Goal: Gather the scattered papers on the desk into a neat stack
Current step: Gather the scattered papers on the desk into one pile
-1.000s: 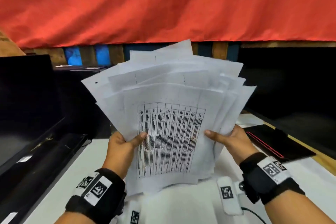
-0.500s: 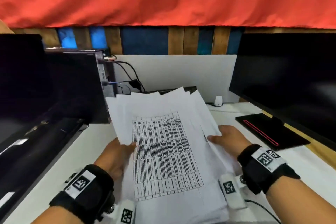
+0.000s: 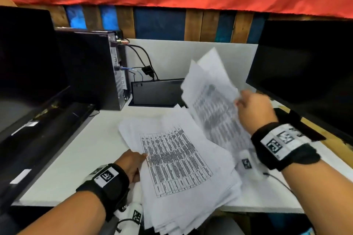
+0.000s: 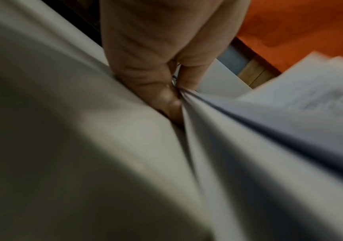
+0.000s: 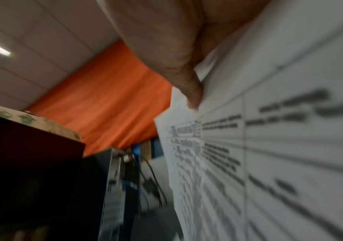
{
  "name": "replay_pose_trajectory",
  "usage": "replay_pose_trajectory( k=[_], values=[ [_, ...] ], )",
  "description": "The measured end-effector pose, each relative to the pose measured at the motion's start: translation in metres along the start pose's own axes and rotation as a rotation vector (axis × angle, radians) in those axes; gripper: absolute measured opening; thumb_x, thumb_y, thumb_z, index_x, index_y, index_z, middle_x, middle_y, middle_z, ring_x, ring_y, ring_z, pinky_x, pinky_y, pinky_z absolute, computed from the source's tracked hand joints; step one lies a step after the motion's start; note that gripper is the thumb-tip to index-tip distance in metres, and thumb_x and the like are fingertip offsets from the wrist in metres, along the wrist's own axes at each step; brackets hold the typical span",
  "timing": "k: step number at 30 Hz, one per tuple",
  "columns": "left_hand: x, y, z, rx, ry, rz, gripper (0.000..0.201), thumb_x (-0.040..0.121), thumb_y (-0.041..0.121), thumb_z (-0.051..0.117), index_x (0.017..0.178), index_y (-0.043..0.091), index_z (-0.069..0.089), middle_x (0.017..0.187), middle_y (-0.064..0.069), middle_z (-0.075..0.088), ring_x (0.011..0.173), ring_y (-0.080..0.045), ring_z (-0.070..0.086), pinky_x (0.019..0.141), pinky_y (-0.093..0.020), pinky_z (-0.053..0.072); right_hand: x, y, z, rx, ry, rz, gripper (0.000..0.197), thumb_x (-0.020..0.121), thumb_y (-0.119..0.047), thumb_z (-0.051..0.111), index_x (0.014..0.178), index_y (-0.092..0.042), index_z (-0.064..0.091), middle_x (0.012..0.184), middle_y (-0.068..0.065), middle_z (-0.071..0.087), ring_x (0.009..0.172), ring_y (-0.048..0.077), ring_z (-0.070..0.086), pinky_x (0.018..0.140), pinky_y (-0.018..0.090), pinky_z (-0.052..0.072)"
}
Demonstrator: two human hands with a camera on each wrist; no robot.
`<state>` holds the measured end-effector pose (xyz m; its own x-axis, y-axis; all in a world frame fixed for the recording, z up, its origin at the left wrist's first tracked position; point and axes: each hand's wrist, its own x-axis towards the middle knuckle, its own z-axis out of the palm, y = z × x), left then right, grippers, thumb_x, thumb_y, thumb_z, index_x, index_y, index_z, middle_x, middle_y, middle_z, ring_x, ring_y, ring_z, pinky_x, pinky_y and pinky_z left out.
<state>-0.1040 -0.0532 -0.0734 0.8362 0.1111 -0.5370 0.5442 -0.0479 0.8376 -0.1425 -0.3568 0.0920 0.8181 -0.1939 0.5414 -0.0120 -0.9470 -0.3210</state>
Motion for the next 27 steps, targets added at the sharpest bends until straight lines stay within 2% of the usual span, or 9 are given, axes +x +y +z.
replay_pose_trajectory(
  k=[4, 7, 10, 13, 15, 19, 22, 24, 27],
  values=[
    [0.003, -0.003, 0.003, 0.029, 0.059, 0.065, 0.024, 0.094, 0.019, 0.060, 0.097, 0.000, 0.046, 0.064, -0.013, 0.044, 0.053, -0.022, 0.045, 0.059, -0.033, 0.039, 0.022, -0.018, -0.069, 0.158, 0.357, -0.069, 0.017, 0.091, -0.014, 0.052, 0.094, 0.001, 0.060, 0.090, 0.028, 0.065, 0.084, 0.039, 0.062, 0.071, 0.037, 0.045],
    [0.001, -0.001, 0.002, 0.049, 0.046, 0.083, 0.022, 0.093, 0.021, 0.061, 0.096, 0.005, 0.047, 0.057, -0.008, 0.038, 0.044, -0.019, 0.038, 0.061, -0.036, 0.041, 0.042, -0.016, -0.090, 0.260, 0.345, 0.010, 0.025, 0.090, -0.021, 0.056, 0.103, 0.000, 0.063, 0.100, 0.023, 0.067, 0.094, 0.034, 0.063, 0.081, 0.037, 0.048],
    [-0.001, -0.001, 0.000, 0.042, -0.007, 0.092, 0.024, 0.093, 0.026, 0.058, 0.112, 0.012, 0.053, 0.067, -0.011, 0.046, 0.057, -0.021, 0.045, 0.068, -0.039, 0.043, 0.044, -0.012, -0.061, 0.324, 0.117, 0.110, 0.023, 0.089, -0.020, 0.062, 0.091, 0.003, 0.065, 0.090, 0.023, 0.066, 0.089, 0.033, 0.063, 0.070, 0.036, 0.044],
    [-0.005, -0.001, 0.001, 0.079, 0.022, 0.086, 0.031, 0.097, 0.036, 0.050, 0.114, 0.010, 0.051, 0.058, -0.007, 0.040, 0.042, -0.017, 0.037, 0.051, -0.025, 0.040, 0.014, -0.004, 0.011, 0.226, -0.274, 0.195, 0.026, 0.090, -0.023, 0.061, 0.099, 0.001, 0.065, 0.098, 0.021, 0.066, 0.096, 0.033, 0.061, 0.069, 0.026, 0.034],
    [-0.009, 0.000, 0.001, 0.060, 0.035, 0.068, 0.051, 0.095, 0.053, 0.042, 0.121, 0.010, 0.053, 0.067, -0.009, 0.049, 0.053, -0.021, 0.048, 0.055, -0.027, 0.044, -0.014, -0.002, 0.059, 0.196, -0.454, 0.268, 0.019, 0.090, -0.026, 0.060, 0.089, -0.007, 0.062, 0.091, 0.014, 0.064, 0.094, 0.029, 0.059, 0.065, 0.025, 0.035],
    [-0.016, -0.001, -0.002, -0.033, -0.143, 0.044, 0.093, 0.064, 0.091, 0.046, 0.127, 0.024, 0.061, 0.102, -0.009, 0.059, 0.082, -0.027, 0.057, 0.069, -0.029, 0.043, -0.046, 0.000, 0.119, 0.147, -0.614, 0.416, 0.045, 0.091, -0.029, 0.059, 0.128, -0.005, 0.052, 0.133, 0.012, 0.054, 0.124, 0.027, 0.051, 0.095, 0.024, 0.040],
    [-0.024, -0.006, 0.001, 0.030, -0.181, 0.209, 0.113, 0.065, 0.050, 0.084, 0.152, 0.014, 0.022, 0.145, -0.008, 0.045, 0.088, -0.019, 0.059, 0.068, -0.019, 0.047, -0.044, -0.002, 0.133, 0.098, -0.749, 0.409, 0.052, 0.091, -0.040, 0.055, 0.130, -0.007, 0.047, 0.133, 0.012, 0.053, 0.120, 0.028, 0.053, 0.092, 0.027, 0.041],
    [-0.025, -0.004, 0.007, 0.061, -0.205, 0.364, 0.086, 0.079, 0.011, 0.077, 0.148, 0.026, 0.028, 0.142, -0.009, 0.050, 0.087, -0.012, 0.059, 0.072, -0.018, 0.049, -0.040, -0.002, 0.133, 0.109, -0.813, 0.406, 0.062, 0.086, -0.048, 0.055, 0.133, -0.009, 0.044, 0.133, 0.010, 0.053, 0.119, 0.026, 0.054, 0.094, 0.028, 0.043],
    [-0.039, 0.018, 0.010, 0.039, -0.131, 0.569, 0.062, 0.081, -0.006, 0.061, 0.126, 0.033, 0.046, 0.126, 0.000, 0.064, 0.104, -0.010, 0.064, 0.094, -0.030, 0.049, -0.033, 0.007, 0.117, 0.204, -0.850, 0.428, 0.097, 0.070, -0.066, 0.062, 0.145, -0.013, 0.031, 0.147, 0.009, 0.040, 0.130, 0.027, 0.045, 0.105, 0.035, 0.040]
  ],
)
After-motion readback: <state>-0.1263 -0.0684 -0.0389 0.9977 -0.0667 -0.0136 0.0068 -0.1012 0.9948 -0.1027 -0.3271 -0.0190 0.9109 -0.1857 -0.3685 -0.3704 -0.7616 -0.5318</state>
